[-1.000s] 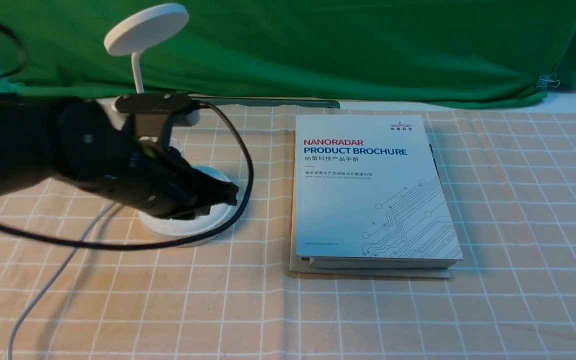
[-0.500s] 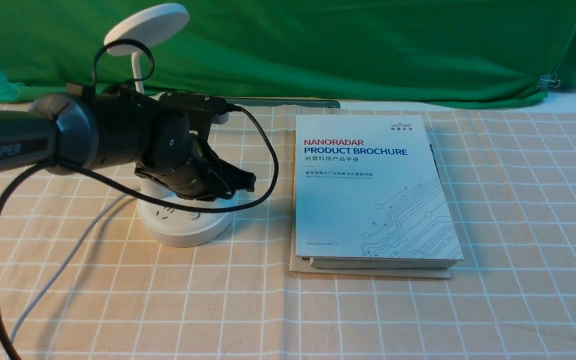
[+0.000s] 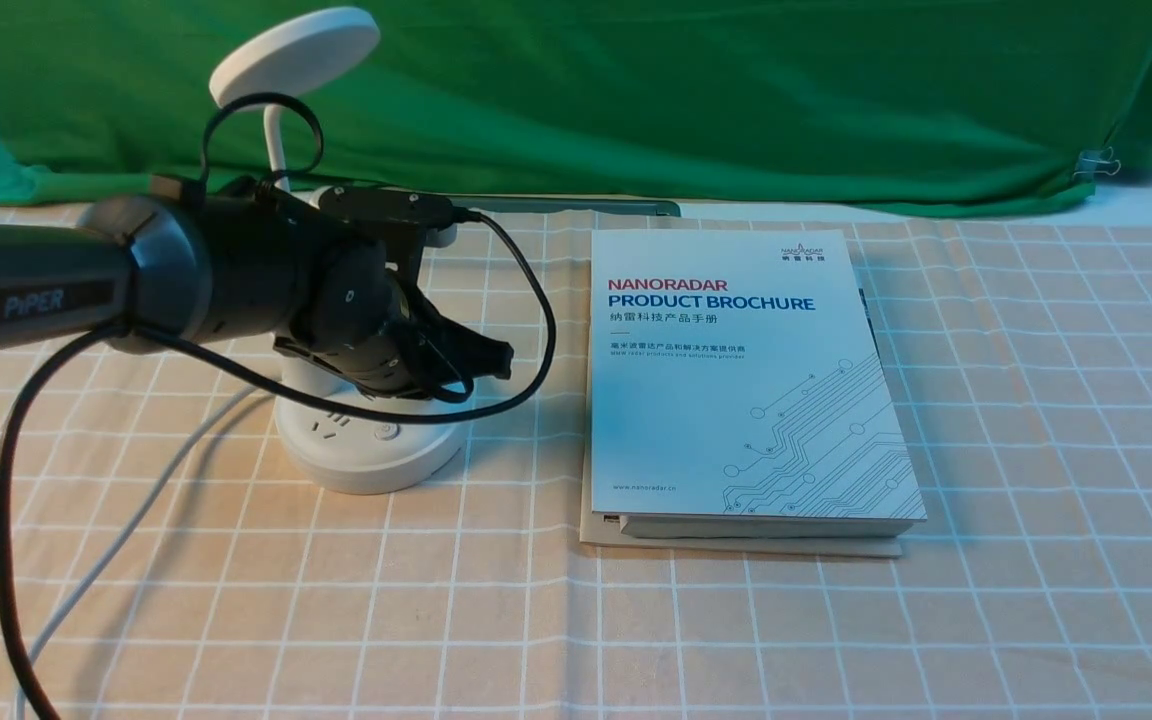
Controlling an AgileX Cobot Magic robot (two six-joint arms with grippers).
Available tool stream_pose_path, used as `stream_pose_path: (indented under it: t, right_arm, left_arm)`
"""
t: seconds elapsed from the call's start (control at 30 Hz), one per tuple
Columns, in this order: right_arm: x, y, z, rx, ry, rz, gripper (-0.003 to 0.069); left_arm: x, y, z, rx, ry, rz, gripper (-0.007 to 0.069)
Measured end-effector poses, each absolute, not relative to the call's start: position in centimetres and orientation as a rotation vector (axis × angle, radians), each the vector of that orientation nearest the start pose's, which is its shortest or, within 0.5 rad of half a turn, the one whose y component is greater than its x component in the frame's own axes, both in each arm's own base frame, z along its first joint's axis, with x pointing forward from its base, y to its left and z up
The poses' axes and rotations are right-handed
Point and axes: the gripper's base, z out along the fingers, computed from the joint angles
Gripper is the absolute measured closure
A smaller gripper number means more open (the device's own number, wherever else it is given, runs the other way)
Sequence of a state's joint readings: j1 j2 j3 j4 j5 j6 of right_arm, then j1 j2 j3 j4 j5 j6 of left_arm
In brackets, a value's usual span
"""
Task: Turn on the table lamp on the light coffee tablecloth with your hand.
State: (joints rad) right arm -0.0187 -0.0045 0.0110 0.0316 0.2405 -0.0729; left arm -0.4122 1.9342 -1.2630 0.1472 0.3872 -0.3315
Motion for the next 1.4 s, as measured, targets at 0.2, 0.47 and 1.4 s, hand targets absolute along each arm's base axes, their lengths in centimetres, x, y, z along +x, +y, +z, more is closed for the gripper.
stream_pose_path:
  t: [0.2,0.47,1.4]
  right_arm:
    - [5.5,0.0,18.8,-0.026,1.73,-0.038,0.0419]
    - [5.5,0.0,18.8,-0.026,1.73,-0.038,0.0419]
    - [5.5,0.0,18.8,-0.026,1.73,-0.038,0.0419]
  left_arm:
    - [37.7,-16.0,17.8,0.235,2.538,-0.187,0.0627]
    - [37.7,-16.2,17.4,0.196,2.554,-0.221,0.0625]
    - [19.6,-16.3,29.5,0.459,2.257,-0.682,0.0624]
